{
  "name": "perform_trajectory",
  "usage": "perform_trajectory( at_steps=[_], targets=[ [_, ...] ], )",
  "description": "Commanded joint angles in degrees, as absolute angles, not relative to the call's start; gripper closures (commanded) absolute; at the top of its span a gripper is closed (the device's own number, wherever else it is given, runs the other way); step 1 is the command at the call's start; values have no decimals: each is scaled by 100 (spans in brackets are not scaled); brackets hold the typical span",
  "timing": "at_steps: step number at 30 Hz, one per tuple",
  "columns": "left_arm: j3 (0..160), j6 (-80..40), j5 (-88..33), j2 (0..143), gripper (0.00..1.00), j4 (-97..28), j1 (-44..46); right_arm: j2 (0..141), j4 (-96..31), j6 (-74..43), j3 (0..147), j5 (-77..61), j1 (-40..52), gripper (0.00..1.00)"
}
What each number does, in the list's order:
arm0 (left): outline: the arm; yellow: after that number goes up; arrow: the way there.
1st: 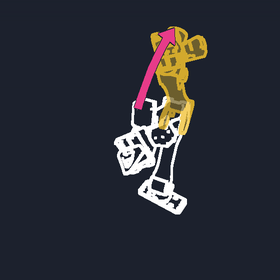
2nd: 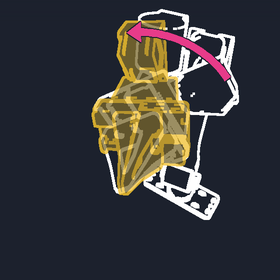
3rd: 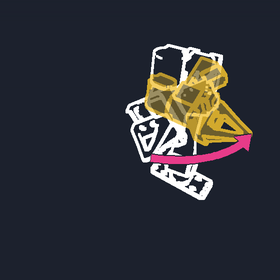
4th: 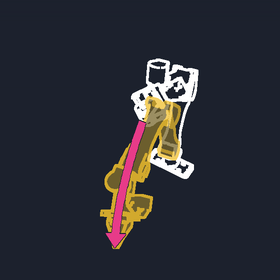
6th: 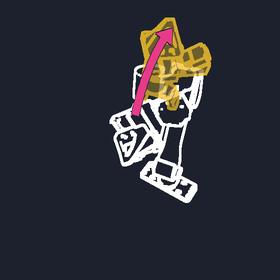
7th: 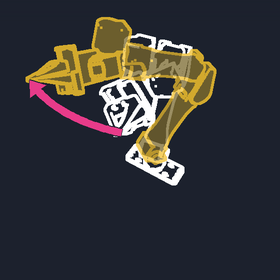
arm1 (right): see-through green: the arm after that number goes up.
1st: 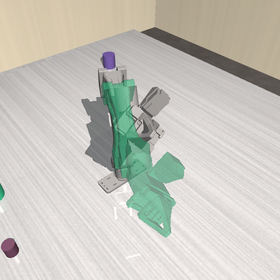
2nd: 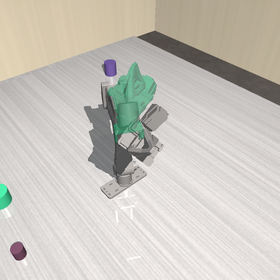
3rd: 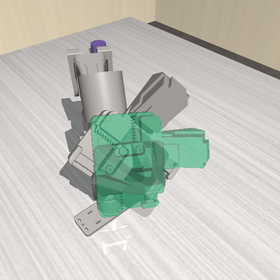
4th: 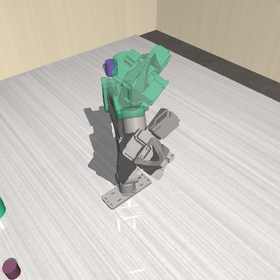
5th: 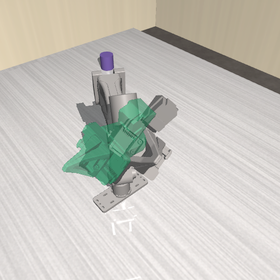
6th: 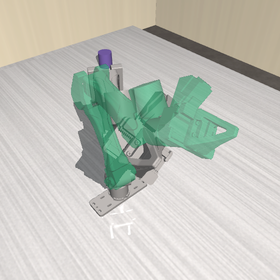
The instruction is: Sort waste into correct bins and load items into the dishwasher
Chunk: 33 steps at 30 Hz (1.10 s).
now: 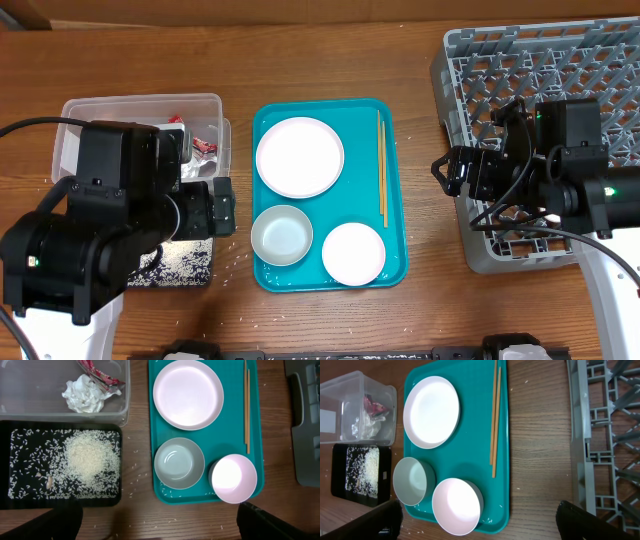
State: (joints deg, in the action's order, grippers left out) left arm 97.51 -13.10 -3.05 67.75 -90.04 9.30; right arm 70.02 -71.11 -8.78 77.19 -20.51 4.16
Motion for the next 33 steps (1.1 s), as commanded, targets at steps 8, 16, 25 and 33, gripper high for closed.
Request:
perform_trajectory(
  at_steps=[8, 16, 25, 33],
  targets=[
    [9605, -1175, -132, 6206, 0, -8877, 947, 6960, -7076, -856, 7719, -1994, 449, 0],
    [6943, -97, -239, 3870, 0, -5572, 714, 6960, -7074, -856, 7719, -1994, 449, 0],
    [3721, 174, -637, 1295, 0, -3151, 526, 6960, -7074, -856, 7719, -1994, 449, 0],
    [1686, 174, -652, 19, 0, -1959, 484, 6960, -7074, -856, 7719, -1994, 449, 0]
  ],
)
